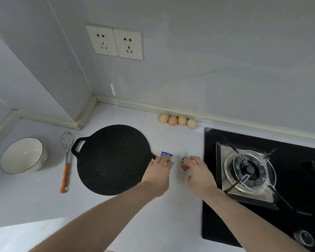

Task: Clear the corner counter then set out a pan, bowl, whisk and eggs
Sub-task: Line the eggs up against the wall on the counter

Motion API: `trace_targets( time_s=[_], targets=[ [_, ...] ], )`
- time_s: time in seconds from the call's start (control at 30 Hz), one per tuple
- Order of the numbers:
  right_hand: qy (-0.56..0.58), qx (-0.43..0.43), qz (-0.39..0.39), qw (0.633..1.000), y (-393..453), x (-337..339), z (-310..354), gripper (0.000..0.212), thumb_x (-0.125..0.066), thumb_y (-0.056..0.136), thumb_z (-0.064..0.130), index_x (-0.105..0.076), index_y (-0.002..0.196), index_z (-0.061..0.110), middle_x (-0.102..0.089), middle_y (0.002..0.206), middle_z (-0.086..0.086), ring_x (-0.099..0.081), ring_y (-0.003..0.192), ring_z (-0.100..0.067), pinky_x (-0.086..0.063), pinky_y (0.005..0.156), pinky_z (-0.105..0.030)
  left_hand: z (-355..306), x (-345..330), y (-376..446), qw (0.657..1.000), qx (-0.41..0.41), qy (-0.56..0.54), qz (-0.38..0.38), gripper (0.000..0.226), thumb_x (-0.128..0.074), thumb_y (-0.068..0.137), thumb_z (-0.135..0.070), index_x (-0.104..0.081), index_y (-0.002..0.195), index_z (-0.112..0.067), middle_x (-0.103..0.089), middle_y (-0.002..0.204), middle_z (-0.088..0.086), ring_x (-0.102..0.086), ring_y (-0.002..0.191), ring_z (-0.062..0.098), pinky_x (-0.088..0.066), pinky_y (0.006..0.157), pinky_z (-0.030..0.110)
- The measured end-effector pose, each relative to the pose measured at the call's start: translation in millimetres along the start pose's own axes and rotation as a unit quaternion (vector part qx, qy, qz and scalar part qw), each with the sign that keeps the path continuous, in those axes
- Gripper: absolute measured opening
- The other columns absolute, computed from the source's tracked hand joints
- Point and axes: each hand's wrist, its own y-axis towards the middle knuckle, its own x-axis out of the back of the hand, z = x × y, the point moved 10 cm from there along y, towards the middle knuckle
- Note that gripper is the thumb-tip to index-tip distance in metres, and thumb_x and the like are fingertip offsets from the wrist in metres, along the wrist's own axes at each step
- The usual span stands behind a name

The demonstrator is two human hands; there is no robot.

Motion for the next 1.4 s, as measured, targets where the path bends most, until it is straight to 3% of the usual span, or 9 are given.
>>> trace_targets(
  time_s=[0.1, 0.17, 0.37, 0.53, 0.7, 0.9, 0.97, 1.1, 1.4],
  targets=[
    [-0.007, 0.019, 0.015, 1.000, -13, -18, 3, 0.080, -0.054, 0.087, 0.006, -0.025, 0.156, 0.034, -0.025, 0.157, 0.014, -0.043, 0.128, -0.019, -0.047, 0.102, -0.029, 0, -17, -12, 0.998, -0.003, 0.060, 0.020, 0.069, -0.052, 0.093, -0.020, -0.024, 0.156, -0.010, -0.009, 0.167, 0.005, -0.007, 0.155, 0.024, -0.010, 0.126, 0.043],
    [-0.005, 0.021, 0.035, 0.999, -15, -24, 5, 0.085, -0.055, 0.088, 0.009, -0.014, 0.160, 0.032, -0.021, 0.161, 0.015, -0.041, 0.134, -0.018, -0.044, 0.106, -0.028, 2, -23, -10, 0.994, 0.007, 0.099, 0.048, 0.076, -0.048, 0.095, -0.024, -0.011, 0.159, -0.005, -0.001, 0.168, 0.008, 0.001, 0.156, 0.023, -0.004, 0.127, 0.047],
    [-0.021, 0.042, 0.044, 0.998, 8, -8, 7, 0.079, -0.051, 0.091, 0.008, -0.018, 0.161, 0.021, -0.018, 0.165, 0.013, -0.025, 0.150, -0.008, -0.035, 0.111, -0.022, 2, -21, 19, 0.992, 0.011, 0.110, 0.066, 0.075, -0.052, 0.088, -0.023, -0.020, 0.153, -0.005, -0.015, 0.161, 0.008, -0.013, 0.151, 0.023, -0.011, 0.125, 0.046],
    [-0.066, 0.044, 0.062, 0.995, 47, 9, -3, 0.075, -0.050, 0.086, 0.003, -0.028, 0.156, 0.021, -0.027, 0.160, 0.012, -0.040, 0.140, -0.012, -0.046, 0.099, -0.028, -2, -7, 54, 0.990, -0.002, 0.096, 0.107, 0.084, -0.055, 0.090, -0.021, -0.011, 0.159, -0.003, -0.004, 0.168, 0.007, -0.005, 0.156, 0.023, -0.009, 0.127, 0.047],
    [-0.109, 0.033, 0.092, 0.989, 71, 22, -7, 0.075, -0.049, 0.091, 0.003, -0.019, 0.159, 0.015, -0.021, 0.164, 0.005, -0.033, 0.146, -0.017, -0.039, 0.111, -0.030, -3, 9, 85, 0.988, -0.007, 0.102, 0.114, 0.076, -0.055, 0.091, -0.022, -0.021, 0.157, -0.003, -0.018, 0.164, 0.009, -0.014, 0.154, 0.024, -0.014, 0.125, 0.048],
    [-0.127, 0.027, 0.124, 0.984, 82, 19, -13, 0.082, -0.049, 0.089, 0.006, -0.011, 0.161, 0.016, -0.011, 0.166, 0.006, -0.022, 0.150, -0.017, -0.038, 0.115, -0.036, -3, 16, 97, 0.991, 0.005, 0.076, 0.110, 0.062, -0.054, 0.088, -0.017, -0.036, 0.146, -0.006, -0.031, 0.155, 0.007, -0.030, 0.146, 0.022, -0.032, 0.115, 0.042],
    [-0.132, 0.025, 0.115, 0.984, 80, 19, -12, 0.085, -0.050, 0.086, 0.004, -0.011, 0.161, 0.017, -0.009, 0.165, 0.006, -0.026, 0.146, -0.022, -0.041, 0.112, -0.038, -5, 20, 98, 0.993, 0.003, 0.073, 0.096, 0.057, -0.055, 0.087, -0.017, -0.042, 0.141, -0.007, -0.036, 0.152, 0.007, -0.033, 0.142, 0.023, -0.035, 0.112, 0.040],
    [-0.137, 0.008, 0.082, 0.987, 71, 18, -10, 0.070, -0.053, 0.082, 0.005, -0.033, 0.148, 0.017, -0.032, 0.143, -0.003, -0.039, 0.122, -0.028, -0.050, 0.097, -0.038, -3, 22, 89, 0.993, 0.010, 0.079, 0.081, 0.051, -0.058, 0.083, -0.017, -0.047, 0.132, -0.008, -0.040, 0.146, 0.008, -0.044, 0.128, 0.028, -0.040, 0.104, 0.037],
    [-0.121, -0.012, 0.100, 0.988, 75, 17, -9, 0.057, -0.054, 0.083, 0.010, -0.040, 0.139, 0.016, -0.033, 0.145, -0.001, -0.041, 0.120, -0.030, -0.049, 0.091, -0.038, 4, 17, 84, 0.992, 0.013, 0.098, 0.074, 0.060, -0.060, 0.083, -0.018, -0.040, 0.138, -0.007, -0.028, 0.153, 0.009, -0.035, 0.133, 0.028, -0.037, 0.109, 0.043]
  ],
)
